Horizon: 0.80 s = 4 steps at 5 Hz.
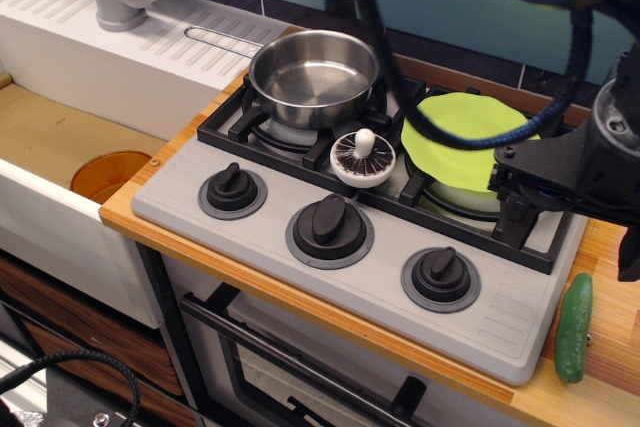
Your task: Put pickle on plate and mushroom in pot or pan on stove
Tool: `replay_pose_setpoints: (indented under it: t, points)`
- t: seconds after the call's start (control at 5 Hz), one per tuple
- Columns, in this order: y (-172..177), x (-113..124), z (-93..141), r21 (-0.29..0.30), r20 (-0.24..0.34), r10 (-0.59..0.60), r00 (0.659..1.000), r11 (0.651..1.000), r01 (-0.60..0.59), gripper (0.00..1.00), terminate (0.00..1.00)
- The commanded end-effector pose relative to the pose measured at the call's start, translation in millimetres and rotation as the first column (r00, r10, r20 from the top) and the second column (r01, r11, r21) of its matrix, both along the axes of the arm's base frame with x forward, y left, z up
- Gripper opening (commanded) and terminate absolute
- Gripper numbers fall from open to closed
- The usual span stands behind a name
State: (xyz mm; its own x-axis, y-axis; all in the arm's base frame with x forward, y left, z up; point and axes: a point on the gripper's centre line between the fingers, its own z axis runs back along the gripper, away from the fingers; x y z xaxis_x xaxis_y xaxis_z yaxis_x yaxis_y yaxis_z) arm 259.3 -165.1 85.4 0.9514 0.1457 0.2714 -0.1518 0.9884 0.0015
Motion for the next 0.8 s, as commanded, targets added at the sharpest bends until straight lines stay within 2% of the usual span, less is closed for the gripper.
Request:
replay_pose_setpoints:
  t: [0.0, 0.4, 0.6]
  points:
    - [0.0, 0.0, 0.0, 0.0, 0.0, 0.0, 1.0, 1.0, 0.0, 1.0, 0.0]
    - [-23.3, 14.2, -40.2, 0.006, 0.087, 0.064, 0.994, 0.998, -0.064, 1.0, 0.0]
    - [-28.4, 18.5, -52.5, 0.004, 0.115, 0.074, 0.991, 0.997, -0.075, 1.0, 0.0]
